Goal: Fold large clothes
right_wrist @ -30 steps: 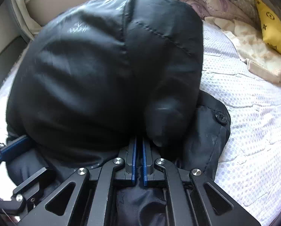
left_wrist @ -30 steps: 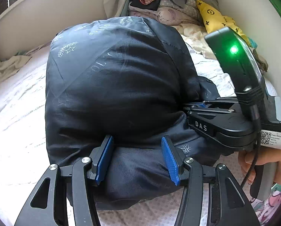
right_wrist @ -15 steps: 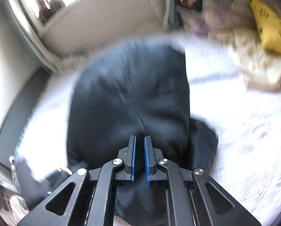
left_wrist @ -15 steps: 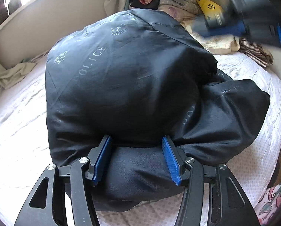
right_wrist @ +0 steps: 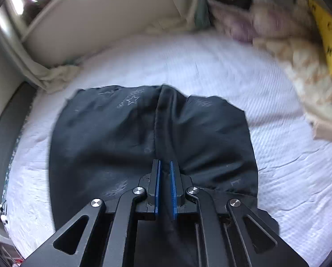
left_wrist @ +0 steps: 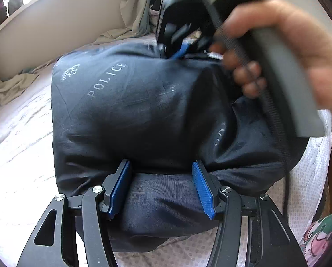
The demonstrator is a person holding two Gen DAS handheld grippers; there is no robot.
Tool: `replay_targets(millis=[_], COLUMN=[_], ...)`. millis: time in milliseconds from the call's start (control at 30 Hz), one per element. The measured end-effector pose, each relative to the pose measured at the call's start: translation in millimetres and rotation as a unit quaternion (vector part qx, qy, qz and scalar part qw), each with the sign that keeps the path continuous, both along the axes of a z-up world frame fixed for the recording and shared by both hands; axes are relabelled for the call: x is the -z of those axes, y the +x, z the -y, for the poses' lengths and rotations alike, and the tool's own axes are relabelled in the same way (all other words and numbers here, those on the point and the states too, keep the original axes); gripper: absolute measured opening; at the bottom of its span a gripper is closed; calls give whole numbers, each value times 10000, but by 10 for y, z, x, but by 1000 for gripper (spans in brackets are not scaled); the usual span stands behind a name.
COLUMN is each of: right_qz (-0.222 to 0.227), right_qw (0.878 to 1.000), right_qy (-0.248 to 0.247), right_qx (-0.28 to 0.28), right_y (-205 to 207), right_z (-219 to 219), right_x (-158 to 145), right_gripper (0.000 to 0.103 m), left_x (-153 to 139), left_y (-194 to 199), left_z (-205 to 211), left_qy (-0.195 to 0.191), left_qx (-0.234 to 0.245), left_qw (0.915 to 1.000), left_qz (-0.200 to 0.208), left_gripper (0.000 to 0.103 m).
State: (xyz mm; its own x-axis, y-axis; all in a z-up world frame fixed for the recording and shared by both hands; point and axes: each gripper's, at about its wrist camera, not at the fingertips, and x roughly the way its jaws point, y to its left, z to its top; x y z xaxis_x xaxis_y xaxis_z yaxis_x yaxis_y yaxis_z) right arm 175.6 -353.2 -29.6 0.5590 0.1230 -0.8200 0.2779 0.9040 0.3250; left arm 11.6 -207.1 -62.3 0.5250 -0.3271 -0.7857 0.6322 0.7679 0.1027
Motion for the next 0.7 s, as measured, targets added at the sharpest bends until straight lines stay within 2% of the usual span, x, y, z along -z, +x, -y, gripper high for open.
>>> replay_targets(millis=[167,333,467,533,600,633,667,700], right_qz=[-298,-387,-318,-190,-160,-117,33,184], right_qw=[9995,9988,9986,9982,9985,9989,9990,9985], right_qy=[-28,-293,-398,-527,-400,-261,-77,43], right_qx=[48,44,127,232,338,372,433,505], right_y=[167,251,219,121,-11,-101,-254,-393], right_z=[35,27,-13,-47,-30,-8,27,50], right_x=[446,685,671,536,361,254,72,-92], right_gripper=[0,0,0,0,0,10,36,55], left_x=[9,-2,-7,-3,-6,-11,-12,-14], left_y=[-14,-6,3,25,32,41,45,49], left_z=[-7,-13,-15,-18,-35,-45,-49,-51], left_qy=[-25,-57,-19,-11,-21,-34,-38,-29], left_qx=[80,101,78,75,74,59,49,33], left_qw=[10000,9999,10000,9999,9999,9998,9998,9998], left_qz=[16,-18,-57,-86,-132,-160,-174,-181], left_gripper=[60,61,61,61,61,61,61,61])
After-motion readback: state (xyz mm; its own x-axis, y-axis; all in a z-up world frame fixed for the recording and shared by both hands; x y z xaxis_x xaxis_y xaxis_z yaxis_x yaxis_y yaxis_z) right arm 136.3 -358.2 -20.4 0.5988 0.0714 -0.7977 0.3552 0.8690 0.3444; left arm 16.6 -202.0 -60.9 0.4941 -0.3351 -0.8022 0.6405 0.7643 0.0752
